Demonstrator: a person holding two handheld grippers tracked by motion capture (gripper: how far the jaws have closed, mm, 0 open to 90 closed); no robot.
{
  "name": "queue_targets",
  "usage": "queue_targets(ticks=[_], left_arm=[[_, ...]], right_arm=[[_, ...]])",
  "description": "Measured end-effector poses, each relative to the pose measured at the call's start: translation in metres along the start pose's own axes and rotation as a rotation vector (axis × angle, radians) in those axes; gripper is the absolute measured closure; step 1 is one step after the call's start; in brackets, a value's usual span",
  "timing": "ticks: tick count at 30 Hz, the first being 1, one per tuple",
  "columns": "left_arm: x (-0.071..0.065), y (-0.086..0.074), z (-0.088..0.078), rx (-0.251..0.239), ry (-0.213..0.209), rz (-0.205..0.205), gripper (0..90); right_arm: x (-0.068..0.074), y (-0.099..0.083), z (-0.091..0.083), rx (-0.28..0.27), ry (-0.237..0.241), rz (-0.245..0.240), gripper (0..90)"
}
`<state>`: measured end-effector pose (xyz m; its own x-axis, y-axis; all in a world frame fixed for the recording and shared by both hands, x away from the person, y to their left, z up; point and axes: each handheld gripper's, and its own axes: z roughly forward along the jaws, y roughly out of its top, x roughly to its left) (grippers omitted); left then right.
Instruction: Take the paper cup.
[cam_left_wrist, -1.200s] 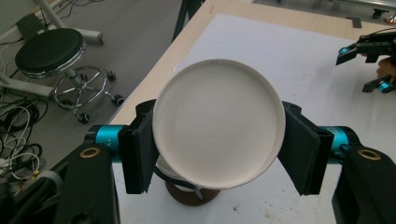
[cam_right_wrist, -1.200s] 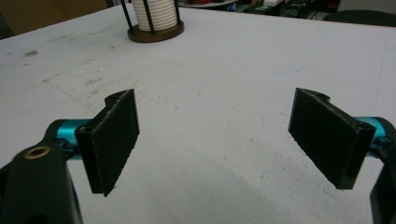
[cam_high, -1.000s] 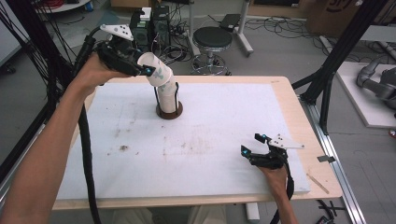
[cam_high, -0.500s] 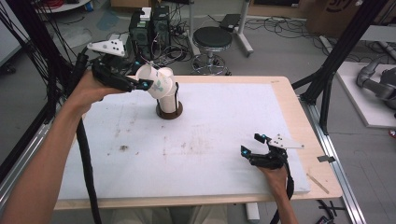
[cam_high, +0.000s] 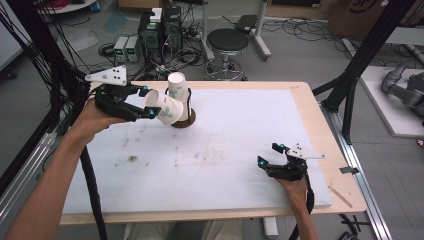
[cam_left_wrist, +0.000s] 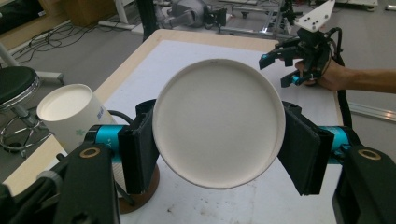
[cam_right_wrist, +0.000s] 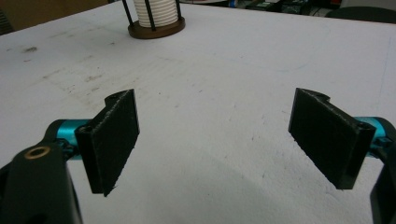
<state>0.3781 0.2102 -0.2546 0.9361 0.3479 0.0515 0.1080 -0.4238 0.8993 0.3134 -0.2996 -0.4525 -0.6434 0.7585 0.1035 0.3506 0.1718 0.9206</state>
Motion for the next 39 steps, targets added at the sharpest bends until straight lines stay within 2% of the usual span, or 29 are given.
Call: queue_targets(ticks=[5,17,26,35,39], left_arm=[[0.001,-0.005,0.000,0.007,0.006,-0.015,35.7],[-0.007,-0.016,0.001,0.008,-0.004,-0.004,35.7],[-0.019,-0.031,0.001,-0.011,-0.024,-0.002,35.7],[-0.028,-0.048,0.001,-0.059,-0.041,-0.026,35.7],[-0.030,-0.056,0.004,-0.065,-0.052,-0.032,35.7]], right_arm=[[0.000,0.000,0.000,0.002,-0.004,0.000,16.5],[0.000,0.000,0.000,0.001,-0.007,-0.001,16.5],[0.001,0.000,0.000,0.001,-0.009,-0.002,16.5],[0.001,0.000,0.000,-0.001,-0.009,-0.003,16.5],[0.001,0.000,0.000,-0.003,-0.009,-0.006,16.5]])
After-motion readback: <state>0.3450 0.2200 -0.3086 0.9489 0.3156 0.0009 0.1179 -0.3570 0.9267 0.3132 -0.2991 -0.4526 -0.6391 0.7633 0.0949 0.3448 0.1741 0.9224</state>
